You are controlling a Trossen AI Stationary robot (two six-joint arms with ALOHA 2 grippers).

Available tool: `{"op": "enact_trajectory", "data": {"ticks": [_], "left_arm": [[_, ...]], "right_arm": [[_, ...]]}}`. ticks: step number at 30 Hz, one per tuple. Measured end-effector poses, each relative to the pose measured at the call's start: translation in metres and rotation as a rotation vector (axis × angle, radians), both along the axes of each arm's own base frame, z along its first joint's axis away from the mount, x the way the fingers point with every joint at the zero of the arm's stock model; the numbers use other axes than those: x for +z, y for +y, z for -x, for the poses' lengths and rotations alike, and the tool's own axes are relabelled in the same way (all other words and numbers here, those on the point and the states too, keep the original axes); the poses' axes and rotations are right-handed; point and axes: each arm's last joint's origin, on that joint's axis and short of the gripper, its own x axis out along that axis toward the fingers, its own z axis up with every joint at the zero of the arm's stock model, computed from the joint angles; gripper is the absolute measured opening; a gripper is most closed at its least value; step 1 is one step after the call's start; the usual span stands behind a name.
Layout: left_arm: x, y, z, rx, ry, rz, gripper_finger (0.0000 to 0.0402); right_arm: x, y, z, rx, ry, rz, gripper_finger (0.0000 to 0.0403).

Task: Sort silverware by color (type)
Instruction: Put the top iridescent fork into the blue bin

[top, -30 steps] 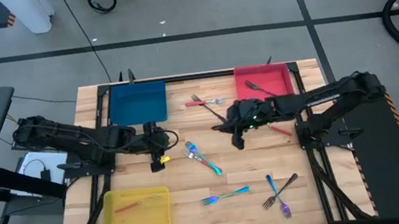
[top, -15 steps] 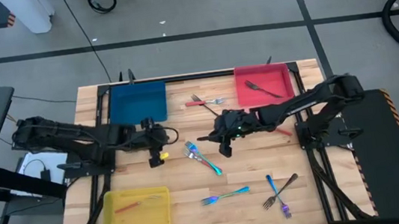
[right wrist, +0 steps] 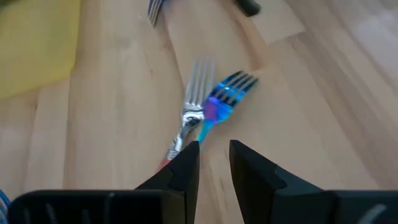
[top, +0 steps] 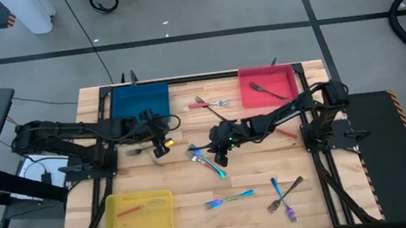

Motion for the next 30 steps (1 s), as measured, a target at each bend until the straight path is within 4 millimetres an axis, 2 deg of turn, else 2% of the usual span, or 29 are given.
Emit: {"op": "enact_trajectory", "data": {"ticks": [6,13,20,30], "left_arm": [[0.0,0.0,-0.001,-0.001,-0.007,0.0,0.008],[0.0,0.0,-0.001,-0.001,-0.008,0.001,0.008],[0.0,0.0,-0.001,-0.001,-0.008,0.001,0.008],[0.001,0.0,-0.001,-0.002,-0.011,0.0,0.008]], "right_arm": [[-0.007,0.011,-0.022,0.048,0.049,0.022,0.0097],[-0.016,0.016,-0.036,0.018,0.094,0.03,0.0097],[-0.026,0.014,-0.043,0.001,0.126,0.052,0.0096],[-0.028,0.008,-0.039,-0.052,0.178,0.125,0.0096]]}}
